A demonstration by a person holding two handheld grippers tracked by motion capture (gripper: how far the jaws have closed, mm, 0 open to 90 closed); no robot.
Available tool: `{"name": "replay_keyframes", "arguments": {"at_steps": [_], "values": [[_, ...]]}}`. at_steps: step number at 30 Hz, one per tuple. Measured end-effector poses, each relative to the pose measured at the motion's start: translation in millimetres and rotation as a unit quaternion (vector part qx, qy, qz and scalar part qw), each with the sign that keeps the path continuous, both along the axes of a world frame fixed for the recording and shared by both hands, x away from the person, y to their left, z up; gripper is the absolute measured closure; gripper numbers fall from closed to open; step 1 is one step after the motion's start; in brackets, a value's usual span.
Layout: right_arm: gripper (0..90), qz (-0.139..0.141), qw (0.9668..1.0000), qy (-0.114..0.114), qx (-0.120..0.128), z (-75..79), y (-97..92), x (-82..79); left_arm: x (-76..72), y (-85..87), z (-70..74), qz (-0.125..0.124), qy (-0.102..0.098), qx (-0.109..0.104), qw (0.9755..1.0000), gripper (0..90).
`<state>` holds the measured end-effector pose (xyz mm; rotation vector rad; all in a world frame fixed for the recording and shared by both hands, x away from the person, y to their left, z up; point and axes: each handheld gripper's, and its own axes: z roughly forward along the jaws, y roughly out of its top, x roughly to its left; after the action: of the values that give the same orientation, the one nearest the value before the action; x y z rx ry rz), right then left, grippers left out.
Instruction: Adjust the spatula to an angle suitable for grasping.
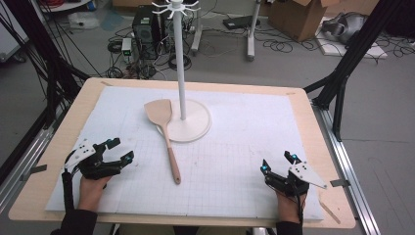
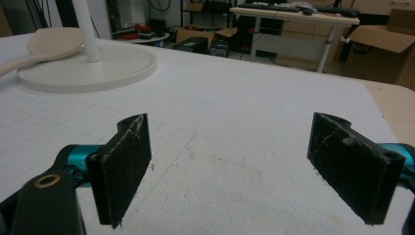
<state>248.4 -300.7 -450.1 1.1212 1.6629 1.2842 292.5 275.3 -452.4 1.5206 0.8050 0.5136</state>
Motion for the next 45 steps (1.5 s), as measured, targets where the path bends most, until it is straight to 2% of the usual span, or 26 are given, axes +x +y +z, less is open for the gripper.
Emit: {"name": "replay_keyframes", "arguments": {"at_steps": [9,12,14,15,16,18,22,25,27,31,37,42,43,44,45], "values": [[15.5,0.002,1.0,0.006,0.001,0.3,0.0,1.3,0.5,-0.7,0.2,0.0,0.003,0.003,1.0,18.4],[15.7,0.005,0.9997,0.02,-0.015,0.8,2.3,4.8,0.6,-0.4,0.3,0.0,0.002,0.003,1.0,18.7],[15.9,0.001,0.9987,0.039,-0.032,1.7,5.4,8.4,0.7,-0.1,0.2,-0.001,0.001,0.002,1.0,18.7],[15.9,0.007,0.998,0.056,-0.029,2.3,6.8,11.2,0.6,0.4,0.0,-0.004,0.002,-0.004,1.0,18.6],[15.9,0.014,0.9973,0.07,-0.016,3.0,8.0,13.8,0.6,0.4,0.0,-0.004,0.002,-0.004,1.0,18.6],[15.8,0.025,0.9972,0.069,0.017,5.7,14.9,15.1,0.2,0.7,0.0,-0.007,-0.001,-0.004,1.0,18.6],[15.8,0.05,0.9958,0.075,0.012,19.3,48.7,21.0,0.5,1.2,0.0,-0.011,0.001,-0.004,0.9999,18.6],[15.9,0.073,0.9943,0.078,0.005,30.4,79.6,31.3,1.4,2.2,-0.2,-0.012,0.003,-0.009,0.9999,18.5],[16.0,0.093,0.9922,0.082,0.003,38.3,102.9,38.8,1.7,2.7,-0.2,-0.015,0.004,-0.01,0.9998,18.5],[17.8,0.114,0.9893,0.092,0.004,46.3,137.1,52.6,1.4,2.8,-0.4,-0.016,0.002,-0.015,0.9998,18.6],[20.7,0.151,0.9835,0.099,-0.007,48.0,185.1,69.3,1.6,4.2,-0.5,-0.019,0.003,-0.016,0.9997,18.6],[24.3,0.181,0.9752,0.124,-0.026,38.3,219.2,81.4,1.5,4.3,-0.6,-0.02,0.003,-0.021,0.9996,18.6],[24.3,0.181,0.9752,0.124,-0.026,38.3,219.2,81.4,1.5,4.5,-0.6,-0.02,0.003,-0.021,0.9996,18.6],[24.9,0.186,0.9736,0.129,-0.028,35.9,225.3,83.4,1.5,4.5,-0.7,-0.02,0.003,-0.021,0.9996,18.6],[26.9,0.196,0.9705,0.136,-0.034,31.6,237.1,86.9,1.4,4.6,-0.7,-0.02,0.003,-0.022,0.9995,18.6]]}}
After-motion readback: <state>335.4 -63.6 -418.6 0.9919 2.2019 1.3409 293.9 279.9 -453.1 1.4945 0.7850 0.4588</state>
